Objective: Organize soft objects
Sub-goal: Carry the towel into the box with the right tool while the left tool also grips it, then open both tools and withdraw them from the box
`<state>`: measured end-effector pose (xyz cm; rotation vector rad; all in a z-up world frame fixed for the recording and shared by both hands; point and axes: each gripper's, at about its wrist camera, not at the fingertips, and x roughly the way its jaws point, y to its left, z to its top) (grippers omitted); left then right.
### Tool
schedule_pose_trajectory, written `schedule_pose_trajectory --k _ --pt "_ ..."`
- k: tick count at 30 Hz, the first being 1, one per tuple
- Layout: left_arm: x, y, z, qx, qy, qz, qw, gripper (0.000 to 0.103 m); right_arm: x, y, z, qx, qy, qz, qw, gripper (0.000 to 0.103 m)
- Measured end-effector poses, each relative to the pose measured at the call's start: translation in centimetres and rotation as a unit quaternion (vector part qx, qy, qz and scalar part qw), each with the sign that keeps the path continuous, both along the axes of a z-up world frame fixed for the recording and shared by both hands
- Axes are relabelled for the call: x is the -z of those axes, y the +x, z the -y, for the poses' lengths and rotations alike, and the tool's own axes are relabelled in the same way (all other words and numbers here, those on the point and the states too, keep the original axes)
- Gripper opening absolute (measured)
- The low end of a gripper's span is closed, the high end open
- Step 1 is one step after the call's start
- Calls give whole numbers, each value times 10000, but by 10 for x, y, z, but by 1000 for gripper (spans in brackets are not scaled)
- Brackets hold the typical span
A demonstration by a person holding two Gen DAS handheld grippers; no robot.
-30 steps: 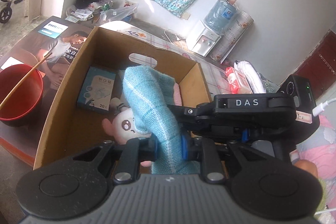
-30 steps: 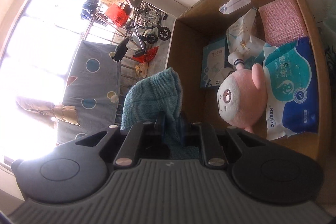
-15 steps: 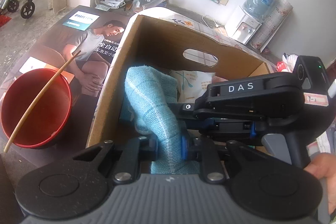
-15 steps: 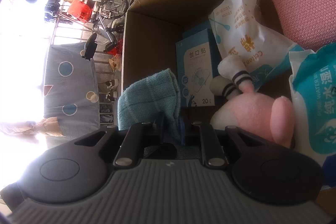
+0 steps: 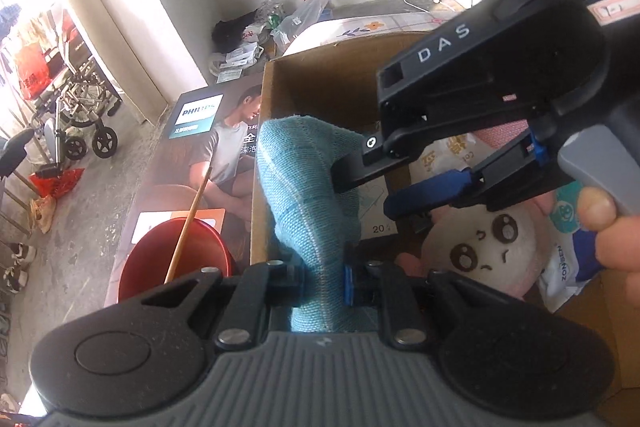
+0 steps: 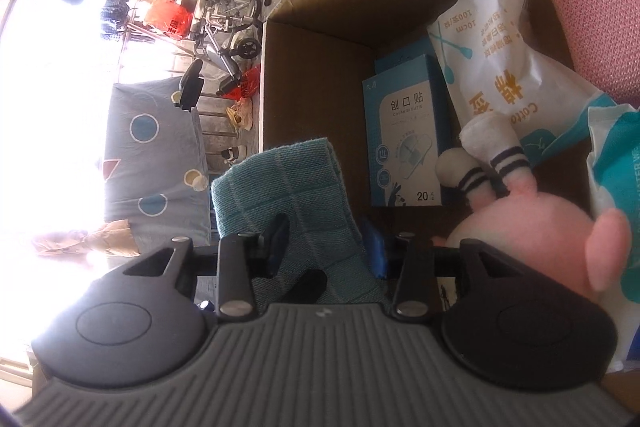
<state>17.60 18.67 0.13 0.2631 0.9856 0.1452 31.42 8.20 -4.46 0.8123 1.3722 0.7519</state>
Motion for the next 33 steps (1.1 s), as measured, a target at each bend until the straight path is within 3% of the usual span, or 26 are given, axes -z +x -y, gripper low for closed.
schedule_pose_trajectory --k 4,9,13,15,20,25,27,33 --pt "18 8 14 139 372 -265 9989 17 -8 3 17 210 227 25 9995 48" --pt "41 18 23 215 484 -582 9969 17 -17 3 38 361 396 71 9985 50" --pt "44 22 22 256 -7 -655 9975 22 -17 -1 52 443 498 60 9978 51" --pt "45 23 20 229 -326 -761 9963 31 -17 -4 55 466 509 52 9976 52" --pt "42 21 16 112 -450 -827 9955 46 -15 -13 61 461 523 30 9976 53" --pt "24 6 12 61 -806 -641 9947 57 -21 -23 70 491 573 100 9971 55" --pt "13 -3 10 6 -907 -479 9947 75 -25 -26 75 504 599 145 9968 56" --pt "-18 -27 9 -86 -1151 76 9933 78 -40 -39 90 556 712 357 9953 58"
